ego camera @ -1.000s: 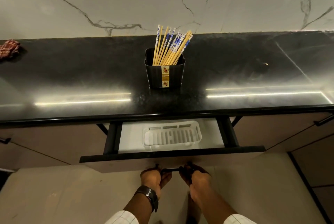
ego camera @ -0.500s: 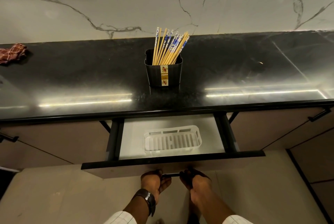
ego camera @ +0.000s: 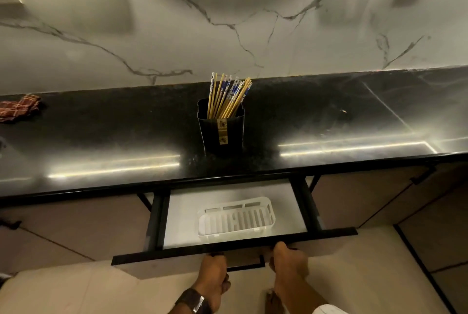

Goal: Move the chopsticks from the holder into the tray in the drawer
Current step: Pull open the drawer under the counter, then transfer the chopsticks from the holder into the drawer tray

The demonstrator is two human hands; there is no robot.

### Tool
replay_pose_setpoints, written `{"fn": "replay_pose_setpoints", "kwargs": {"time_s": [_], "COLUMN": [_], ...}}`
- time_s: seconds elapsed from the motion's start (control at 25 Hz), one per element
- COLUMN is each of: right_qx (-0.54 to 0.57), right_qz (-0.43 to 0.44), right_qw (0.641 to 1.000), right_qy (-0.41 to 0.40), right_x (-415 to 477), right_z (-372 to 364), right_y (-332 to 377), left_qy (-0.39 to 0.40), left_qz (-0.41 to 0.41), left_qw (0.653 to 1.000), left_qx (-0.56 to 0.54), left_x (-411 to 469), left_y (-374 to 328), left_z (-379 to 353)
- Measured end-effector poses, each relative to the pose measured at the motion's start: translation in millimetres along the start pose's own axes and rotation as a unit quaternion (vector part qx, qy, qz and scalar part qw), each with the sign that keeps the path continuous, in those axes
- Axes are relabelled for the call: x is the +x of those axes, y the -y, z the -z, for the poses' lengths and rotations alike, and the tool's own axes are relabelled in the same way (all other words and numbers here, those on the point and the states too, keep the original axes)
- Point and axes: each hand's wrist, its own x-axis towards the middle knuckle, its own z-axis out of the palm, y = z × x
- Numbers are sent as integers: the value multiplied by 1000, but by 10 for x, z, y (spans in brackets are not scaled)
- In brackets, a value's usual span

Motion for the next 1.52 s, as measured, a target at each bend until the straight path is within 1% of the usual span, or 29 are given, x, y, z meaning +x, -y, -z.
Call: {"fn": "replay_pose_setpoints", "kwargs": {"time_s": [0.12, 0.16, 0.24, 0.28, 0.36, 0.4, 0.44, 0.52, 0.56, 0.64, 0.76, 0.8, 0.92, 1.04, 1.08, 1.12, 1.2, 1.28, 1.36, 1.44, 1.52], "right_qx": [-44, -41, -14, -9, -14, -24, -29, -45, -55, -68, -52, -37, -3, -2, -3, -3, -3, -23, -54, -65, -76], "right_qz": [25, 40, 101, 143, 233, 284, 336, 418, 449, 498, 554, 560, 549, 508, 484, 455, 405, 379, 370, 364, 379], "right_qw": [998, 998, 993, 988, 972, 959, 941, 907, 891, 862, 827, 823, 834, 859, 872, 886, 907, 913, 912, 912, 912], "right_qy": [-21, -33, -59, -57, -19, -5, 2, 22, 37, 62, 87, 85, 60, 65, 76, 88, 118, 146, 167, 179, 138], "right_x": [-145, -233, -365, -424, -546, -567, -578, -606, -629, -605, -545, -530, -434, -313, -260, -214, -132, -84, -89, -114, -177], "right_z": [47, 56, 29, -14, -114, -178, -239, -339, -378, -472, -612, -656, -778, -882, -923, -970, -1095, -1224, -1335, -1431, -1499], "right_y": [160, 235, 406, 509, 739, 836, 947, 1175, 1297, 1542, 1959, 2113, 2611, 3112, 3256, 3400, 3616, 3755, 3852, 3892, 3920], "left_qy": [13, 21, 42, 47, 39, 24, 5, -48, -65, -85, -104, -107, -122, -125, -109, -88, -29, 26, 46, 53, 67], "left_qz": [10, 14, 9, -8, -76, -129, -186, -292, -334, -400, -462, -469, -481, -494, -486, -467, -399, -343, -321, -310, -302], "left_qw": [999, 999, 998, 998, 996, 989, 977, 936, 918, 896, 871, 868, 863, 858, 866, 880, 906, 906, 902, 904, 906], "left_qx": [-28, -37, -37, -28, 21, 61, 105, 191, 201, 170, 130, 119, 89, 68, 42, -5, -139, -246, -285, -291, -288], "left_x": [-250, -317, -427, -462, -440, -415, -419, -414, -404, -372, -299, -286, -271, -201, -179, -144, -110, -93, -65, -47, -20], "left_y": [-218, -289, -438, -523, -697, -761, -838, -988, -1066, -1254, -1644, -1804, -2300, -2683, -2774, -2864, -3019, -3144, -3259, -3343, -3417], "left_z": [-98, -129, -176, -196, -239, -251, -244, -213, -202, -202, -227, -250, -354, -435, -459, -499, -588, -664, -710, -718, -690]}}
